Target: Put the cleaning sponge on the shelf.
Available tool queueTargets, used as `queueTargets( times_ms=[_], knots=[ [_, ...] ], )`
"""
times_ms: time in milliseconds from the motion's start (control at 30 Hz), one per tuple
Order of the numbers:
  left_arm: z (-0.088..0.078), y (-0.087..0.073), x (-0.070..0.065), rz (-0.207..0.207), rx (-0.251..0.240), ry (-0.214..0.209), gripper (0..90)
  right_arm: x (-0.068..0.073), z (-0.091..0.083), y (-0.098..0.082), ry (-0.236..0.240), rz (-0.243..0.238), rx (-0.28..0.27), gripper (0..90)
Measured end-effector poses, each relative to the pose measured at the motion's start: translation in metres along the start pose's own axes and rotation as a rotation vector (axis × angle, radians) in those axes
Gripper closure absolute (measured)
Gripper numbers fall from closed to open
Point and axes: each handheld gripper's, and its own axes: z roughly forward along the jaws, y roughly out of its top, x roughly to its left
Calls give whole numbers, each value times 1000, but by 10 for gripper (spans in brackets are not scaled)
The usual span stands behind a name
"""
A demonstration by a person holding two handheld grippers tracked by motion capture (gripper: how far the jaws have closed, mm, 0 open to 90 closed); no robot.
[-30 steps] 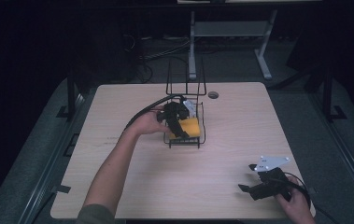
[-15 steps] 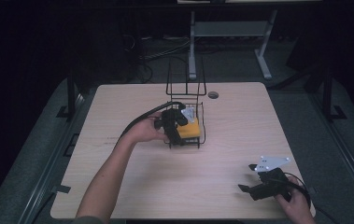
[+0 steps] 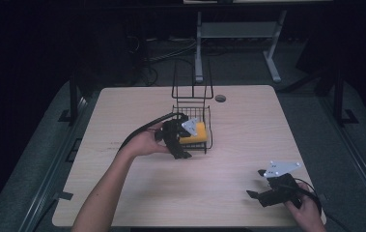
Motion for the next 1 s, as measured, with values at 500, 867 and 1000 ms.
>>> queueTargets(
  times_ms=[500,867,1000],
  knots=[
    [-12,-4,-31,15,-53,9,182,1,0,-1,-7,-10,10,149],
    [-12,-25,-56,-10,-56,19,185,8,3,2,-2,-32,20,149],
    [-15,-32,-63,-18,-74,25,185,10,4,2,-6,-35,28,149]
  ],
)
